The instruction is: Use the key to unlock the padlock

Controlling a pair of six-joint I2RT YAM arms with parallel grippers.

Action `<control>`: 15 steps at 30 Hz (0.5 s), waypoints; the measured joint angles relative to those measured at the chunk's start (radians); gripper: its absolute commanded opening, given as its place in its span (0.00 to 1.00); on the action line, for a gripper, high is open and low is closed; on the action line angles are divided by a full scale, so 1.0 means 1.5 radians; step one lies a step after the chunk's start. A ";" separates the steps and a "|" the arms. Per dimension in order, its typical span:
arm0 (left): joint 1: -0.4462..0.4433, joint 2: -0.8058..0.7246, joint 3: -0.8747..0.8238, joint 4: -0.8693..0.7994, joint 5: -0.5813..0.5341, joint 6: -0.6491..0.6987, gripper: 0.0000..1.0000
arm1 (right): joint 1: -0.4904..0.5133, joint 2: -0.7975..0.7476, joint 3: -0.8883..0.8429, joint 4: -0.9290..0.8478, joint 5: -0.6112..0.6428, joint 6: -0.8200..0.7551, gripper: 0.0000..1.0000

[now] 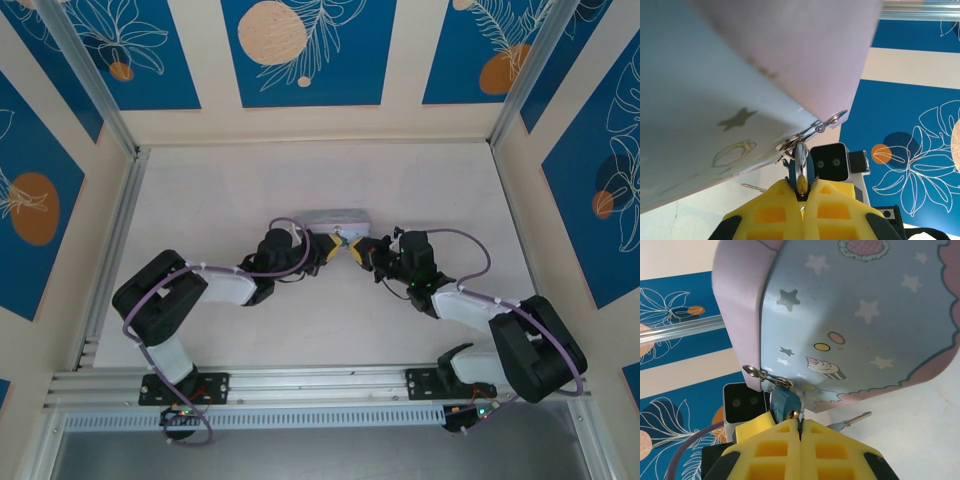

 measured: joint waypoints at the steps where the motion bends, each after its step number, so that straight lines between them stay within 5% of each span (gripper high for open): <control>1: 0.000 0.000 0.000 0.001 0.000 0.000 0.00 | -0.002 0.004 -0.004 0.010 -0.002 0.002 0.00; 15: -0.001 0.000 0.000 0.006 -0.010 -0.018 0.00 | -0.049 -0.040 -0.065 0.019 -0.028 0.002 0.00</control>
